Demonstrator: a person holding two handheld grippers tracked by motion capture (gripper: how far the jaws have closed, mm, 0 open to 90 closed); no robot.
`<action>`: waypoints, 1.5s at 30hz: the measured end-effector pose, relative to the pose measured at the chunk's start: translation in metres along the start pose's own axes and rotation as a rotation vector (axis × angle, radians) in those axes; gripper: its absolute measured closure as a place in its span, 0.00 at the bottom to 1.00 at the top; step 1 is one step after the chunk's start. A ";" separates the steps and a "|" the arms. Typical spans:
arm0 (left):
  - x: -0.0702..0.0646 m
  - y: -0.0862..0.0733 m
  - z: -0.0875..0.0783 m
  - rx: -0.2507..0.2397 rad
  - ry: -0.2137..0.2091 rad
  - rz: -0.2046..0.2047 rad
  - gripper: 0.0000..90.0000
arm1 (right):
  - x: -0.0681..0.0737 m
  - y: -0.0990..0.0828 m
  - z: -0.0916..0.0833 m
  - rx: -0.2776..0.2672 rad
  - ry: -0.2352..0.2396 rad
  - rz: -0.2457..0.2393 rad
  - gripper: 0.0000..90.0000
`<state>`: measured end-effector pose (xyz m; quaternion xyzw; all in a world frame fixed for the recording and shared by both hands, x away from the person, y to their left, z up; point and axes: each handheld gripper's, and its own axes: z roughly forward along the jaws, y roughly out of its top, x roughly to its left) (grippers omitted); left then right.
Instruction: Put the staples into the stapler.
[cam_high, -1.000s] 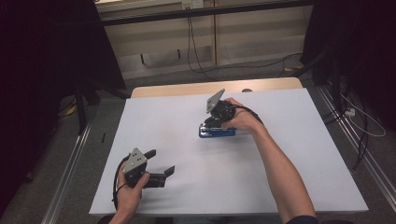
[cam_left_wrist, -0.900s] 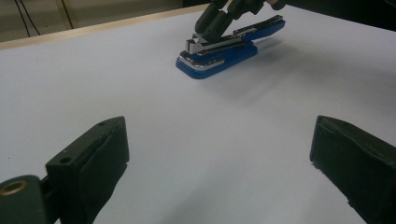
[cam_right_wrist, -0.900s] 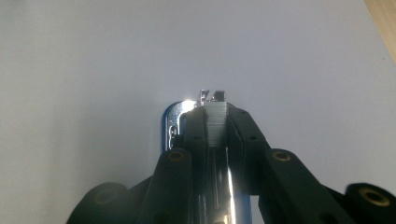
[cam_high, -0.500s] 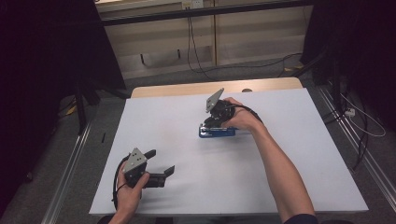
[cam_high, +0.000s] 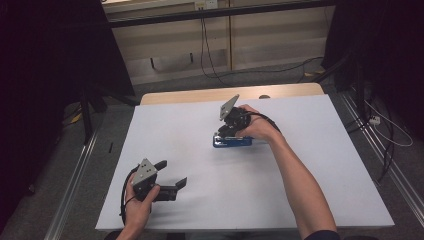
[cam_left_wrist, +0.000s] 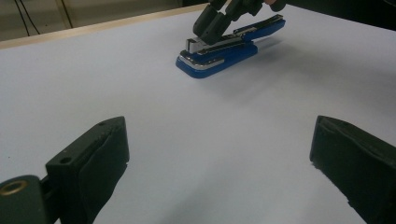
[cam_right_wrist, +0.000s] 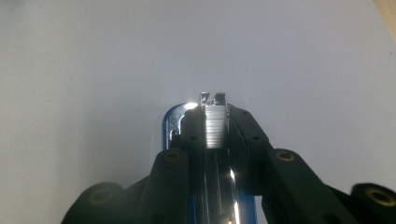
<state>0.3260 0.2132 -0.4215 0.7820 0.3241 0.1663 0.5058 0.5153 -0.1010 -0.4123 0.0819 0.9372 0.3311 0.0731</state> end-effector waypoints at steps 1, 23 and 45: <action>0.000 0.000 0.000 -0.001 0.000 0.000 0.05 | 0.000 0.000 0.000 -0.003 -0.003 0.004 0.84; 0.000 0.000 0.000 0.004 0.007 -0.004 0.05 | 0.005 -0.006 -0.006 -0.079 -0.097 0.177 0.50; 0.002 -0.001 -0.001 0.005 0.020 -0.022 0.05 | 0.020 -0.019 -0.013 -0.138 -0.284 0.357 0.11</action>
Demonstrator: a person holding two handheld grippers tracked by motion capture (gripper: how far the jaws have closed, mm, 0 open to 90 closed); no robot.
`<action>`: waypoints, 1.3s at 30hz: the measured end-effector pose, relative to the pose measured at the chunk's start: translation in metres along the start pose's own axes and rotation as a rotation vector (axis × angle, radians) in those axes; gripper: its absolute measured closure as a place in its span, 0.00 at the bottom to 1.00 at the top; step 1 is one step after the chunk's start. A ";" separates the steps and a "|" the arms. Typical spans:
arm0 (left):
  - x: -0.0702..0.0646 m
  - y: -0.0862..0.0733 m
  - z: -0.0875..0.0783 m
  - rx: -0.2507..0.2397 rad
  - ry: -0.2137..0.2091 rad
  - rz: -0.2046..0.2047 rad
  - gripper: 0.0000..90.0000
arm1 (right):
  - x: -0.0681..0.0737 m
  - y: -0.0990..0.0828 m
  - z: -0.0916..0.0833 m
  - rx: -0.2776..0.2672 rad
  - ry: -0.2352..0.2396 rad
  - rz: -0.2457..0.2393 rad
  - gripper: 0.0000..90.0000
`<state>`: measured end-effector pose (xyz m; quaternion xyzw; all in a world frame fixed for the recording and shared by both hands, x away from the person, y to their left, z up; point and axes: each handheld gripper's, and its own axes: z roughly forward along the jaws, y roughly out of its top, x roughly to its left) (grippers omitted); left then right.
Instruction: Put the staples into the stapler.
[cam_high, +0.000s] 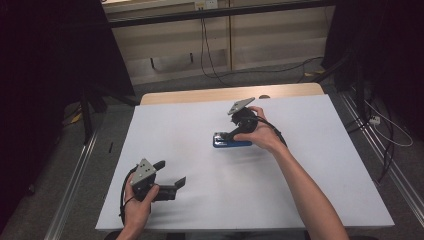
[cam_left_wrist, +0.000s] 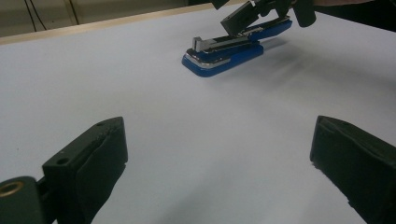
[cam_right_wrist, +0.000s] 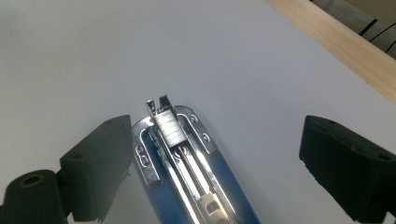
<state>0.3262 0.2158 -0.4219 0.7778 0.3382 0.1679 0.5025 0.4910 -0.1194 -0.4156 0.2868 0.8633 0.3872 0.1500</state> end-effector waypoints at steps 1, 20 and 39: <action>0.000 0.000 0.000 0.000 0.002 -0.002 0.05 | 0.000 0.000 -0.001 -0.009 -0.012 0.006 0.11; 0.001 -0.001 0.001 0.007 0.007 -0.007 0.05 | 0.005 -0.019 -0.037 -0.118 -0.141 0.073 0.06; 0.004 -0.001 -0.002 -0.025 0.032 -0.013 0.05 | 0.014 -0.053 -0.068 -0.177 -0.267 0.180 0.04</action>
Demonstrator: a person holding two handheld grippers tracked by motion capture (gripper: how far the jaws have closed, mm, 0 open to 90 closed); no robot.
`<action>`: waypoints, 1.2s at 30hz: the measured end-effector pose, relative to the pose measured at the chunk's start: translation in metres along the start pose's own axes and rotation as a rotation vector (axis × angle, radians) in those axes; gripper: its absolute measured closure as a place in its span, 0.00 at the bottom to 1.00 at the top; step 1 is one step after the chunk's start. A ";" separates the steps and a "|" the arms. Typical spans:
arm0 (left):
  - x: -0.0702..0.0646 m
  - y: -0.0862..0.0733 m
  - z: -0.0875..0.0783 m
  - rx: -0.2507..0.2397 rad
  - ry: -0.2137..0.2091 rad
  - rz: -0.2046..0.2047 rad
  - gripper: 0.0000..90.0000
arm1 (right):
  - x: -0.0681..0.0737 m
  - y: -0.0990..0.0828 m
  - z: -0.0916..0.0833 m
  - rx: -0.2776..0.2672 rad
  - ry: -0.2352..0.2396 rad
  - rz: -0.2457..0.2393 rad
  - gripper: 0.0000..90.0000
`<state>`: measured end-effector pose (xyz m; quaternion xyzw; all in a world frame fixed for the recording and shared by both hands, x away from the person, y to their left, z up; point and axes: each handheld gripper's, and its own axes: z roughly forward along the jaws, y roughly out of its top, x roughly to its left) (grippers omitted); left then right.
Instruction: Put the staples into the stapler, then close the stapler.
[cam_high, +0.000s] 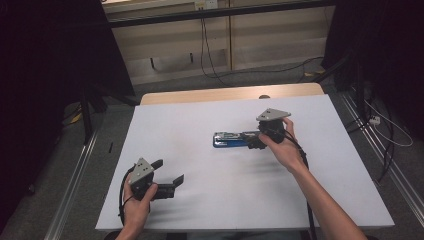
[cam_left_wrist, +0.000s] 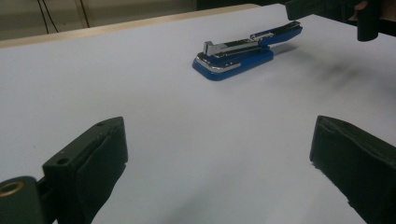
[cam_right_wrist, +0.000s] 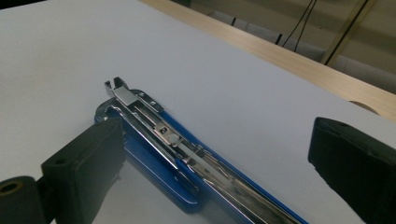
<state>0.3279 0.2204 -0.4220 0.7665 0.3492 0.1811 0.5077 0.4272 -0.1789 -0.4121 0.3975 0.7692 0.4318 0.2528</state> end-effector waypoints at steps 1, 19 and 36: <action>0.000 0.000 0.000 -0.001 0.003 -0.006 0.05 | -0.001 -0.002 -0.002 -0.006 -0.011 -0.001 0.05; 0.000 -0.001 0.002 0.019 -0.003 -0.005 0.05 | 0.001 -0.035 -0.033 -0.060 -0.101 0.057 0.05; 0.005 0.000 0.001 0.018 0.012 -0.013 0.05 | -0.004 -0.050 -0.051 -0.082 -0.134 0.076 0.04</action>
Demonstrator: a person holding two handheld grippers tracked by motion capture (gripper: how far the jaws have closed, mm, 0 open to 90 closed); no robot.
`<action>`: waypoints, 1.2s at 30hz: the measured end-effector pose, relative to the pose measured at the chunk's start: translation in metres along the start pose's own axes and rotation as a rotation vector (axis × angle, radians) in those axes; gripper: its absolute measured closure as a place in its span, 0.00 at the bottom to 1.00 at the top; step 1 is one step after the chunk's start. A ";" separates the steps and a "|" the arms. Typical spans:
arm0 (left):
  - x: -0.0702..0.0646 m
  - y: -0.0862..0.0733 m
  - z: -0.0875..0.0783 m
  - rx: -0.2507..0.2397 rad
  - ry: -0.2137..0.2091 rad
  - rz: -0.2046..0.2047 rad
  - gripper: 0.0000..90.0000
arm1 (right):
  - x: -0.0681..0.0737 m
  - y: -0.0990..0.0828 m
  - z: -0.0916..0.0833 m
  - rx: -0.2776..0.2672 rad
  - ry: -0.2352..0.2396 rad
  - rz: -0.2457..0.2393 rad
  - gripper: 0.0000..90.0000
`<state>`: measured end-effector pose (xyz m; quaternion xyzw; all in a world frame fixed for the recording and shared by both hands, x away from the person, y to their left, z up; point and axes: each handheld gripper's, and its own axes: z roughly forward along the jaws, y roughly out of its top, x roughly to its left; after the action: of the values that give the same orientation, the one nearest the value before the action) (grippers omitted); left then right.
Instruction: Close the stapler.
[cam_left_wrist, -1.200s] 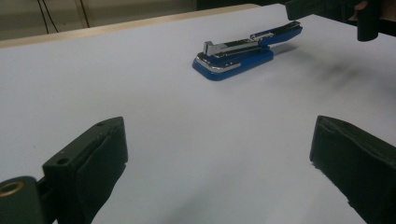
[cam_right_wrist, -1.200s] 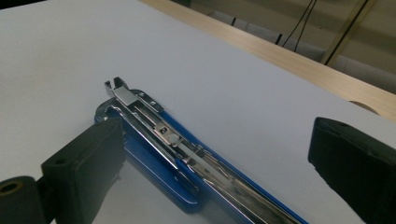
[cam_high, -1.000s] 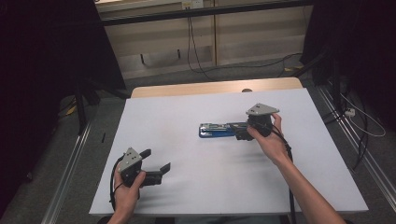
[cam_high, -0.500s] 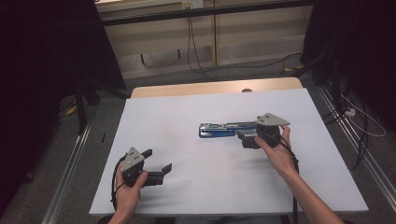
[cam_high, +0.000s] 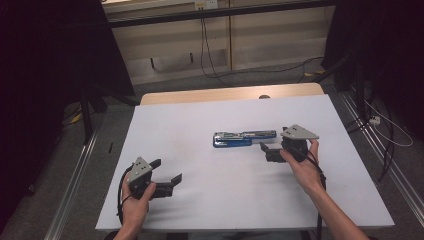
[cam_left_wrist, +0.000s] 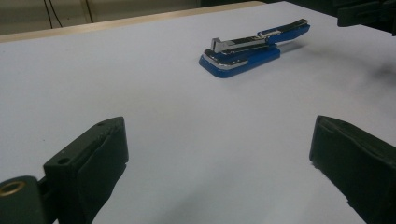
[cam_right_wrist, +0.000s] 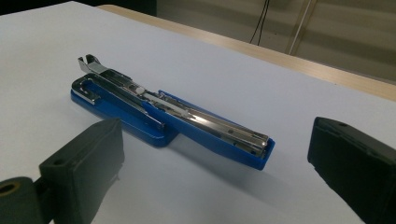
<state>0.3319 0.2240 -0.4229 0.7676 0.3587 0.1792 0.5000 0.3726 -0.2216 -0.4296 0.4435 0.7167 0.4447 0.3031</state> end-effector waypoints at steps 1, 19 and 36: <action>0.000 0.000 0.000 -0.001 -0.005 0.000 0.05 | 0.000 -0.001 -0.001 0.001 -0.008 0.006 0.04; 0.002 -0.002 0.005 0.030 0.003 -0.012 0.05 | -0.009 -0.013 -0.019 -0.014 -0.039 0.006 0.08; -0.005 0.000 0.011 0.027 -0.021 -0.022 0.05 | -0.018 -0.025 -0.020 0.051 -0.020 0.006 0.32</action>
<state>0.3354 0.2137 -0.4267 0.7721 0.3642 0.1610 0.4953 0.3548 -0.2507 -0.4428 0.4577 0.7234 0.4226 0.2976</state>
